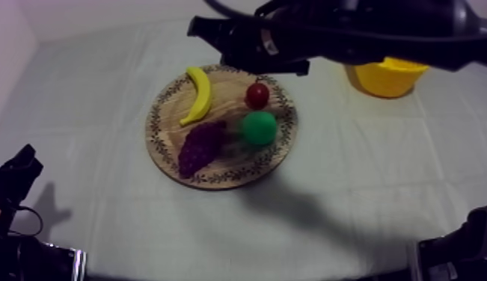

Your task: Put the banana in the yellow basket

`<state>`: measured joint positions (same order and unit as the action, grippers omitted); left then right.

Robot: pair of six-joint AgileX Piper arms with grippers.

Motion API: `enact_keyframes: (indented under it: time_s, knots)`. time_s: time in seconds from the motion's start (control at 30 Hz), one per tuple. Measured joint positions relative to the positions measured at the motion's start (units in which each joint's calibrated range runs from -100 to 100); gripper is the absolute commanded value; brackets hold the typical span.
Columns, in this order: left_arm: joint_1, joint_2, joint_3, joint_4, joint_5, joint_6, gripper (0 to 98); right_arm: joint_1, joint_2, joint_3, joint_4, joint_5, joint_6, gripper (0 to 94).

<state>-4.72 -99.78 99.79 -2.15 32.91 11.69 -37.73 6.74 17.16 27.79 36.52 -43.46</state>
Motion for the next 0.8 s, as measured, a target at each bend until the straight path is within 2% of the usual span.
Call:
enact_keyframes:
  time_s: [0.2,0.37,0.4,0.63,0.8]
  knots:
    - [0.00,0.00,0.00,0.00,0.00,0.00,0.1,0.18,4.87,1.05,3.82,-0.69,-3.11,10.8]
    - [0.00,0.00,0.00,0.00,0.00,0.00,0.1,-0.76,6.12,1.61,6.58,-0.69,-4.12,13.1]
    - [0.00,0.00,0.00,0.00,0.00,0.00,0.1,-0.89,6.20,1.61,6.99,-0.76,-4.12,15.9]
    - [0.00,0.00,0.00,0.00,0.00,0.00,0.1,-2.36,6.62,1.28,8.12,-0.63,-3.38,53.1]
    - [0.00,0.00,0.00,0.00,0.00,0.00,0.1,-3.11,7.23,0.10,8.45,0.56,-3.03,61.8]
